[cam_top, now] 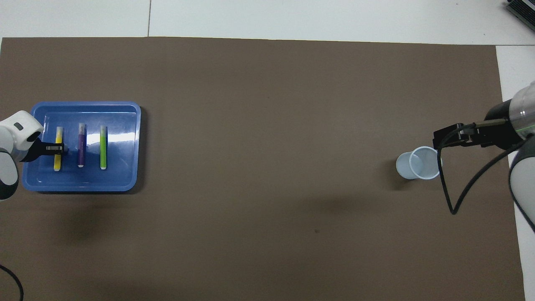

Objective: Right arm passes pens to left for tray arrangement
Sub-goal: 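Open the left gripper and lift it off the yellow pen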

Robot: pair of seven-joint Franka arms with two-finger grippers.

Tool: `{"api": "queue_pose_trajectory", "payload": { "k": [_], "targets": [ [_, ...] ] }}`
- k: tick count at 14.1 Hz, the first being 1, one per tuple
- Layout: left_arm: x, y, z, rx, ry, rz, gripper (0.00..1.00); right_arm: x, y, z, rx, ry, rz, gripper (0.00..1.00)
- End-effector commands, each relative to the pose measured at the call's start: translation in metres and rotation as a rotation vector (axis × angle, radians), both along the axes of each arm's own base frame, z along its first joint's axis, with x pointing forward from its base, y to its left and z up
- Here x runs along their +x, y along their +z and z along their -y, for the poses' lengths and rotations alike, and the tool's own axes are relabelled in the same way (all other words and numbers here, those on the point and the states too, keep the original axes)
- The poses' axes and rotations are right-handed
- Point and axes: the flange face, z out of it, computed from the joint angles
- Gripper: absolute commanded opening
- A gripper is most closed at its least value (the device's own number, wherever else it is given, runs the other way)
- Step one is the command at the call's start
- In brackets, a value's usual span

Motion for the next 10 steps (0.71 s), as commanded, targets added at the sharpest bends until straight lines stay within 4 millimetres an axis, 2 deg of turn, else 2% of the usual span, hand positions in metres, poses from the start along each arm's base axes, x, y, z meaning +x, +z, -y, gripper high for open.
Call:
{"api": "queue_pose_trajectory", "payload": {
  "k": [1, 3, 5, 10],
  "targets": [
    [0.009, 0.001, 0.004, 0.012, -0.021, 0.003, 1.0, -0.002, -0.003, 0.0, 0.018, -0.012, -0.008, 1.0],
    [0.014, 0.011, 0.004, 0.009, -0.022, -0.01, 1.0, -0.005, -0.005, -0.001, 0.017, -0.009, -0.006, 1.0],
    [0.023, 0.03, 0.008, 0.008, -0.03, -0.021, 1.0, -0.005, -0.005, 0.0, 0.017, -0.012, -0.006, 1.0],
    [0.046, 0.105, 0.022, 0.004, -0.043, -0.045, 1.0, -0.005, -0.005, 0.003, 0.017, -0.018, -0.006, 1.0]
  ]
}}
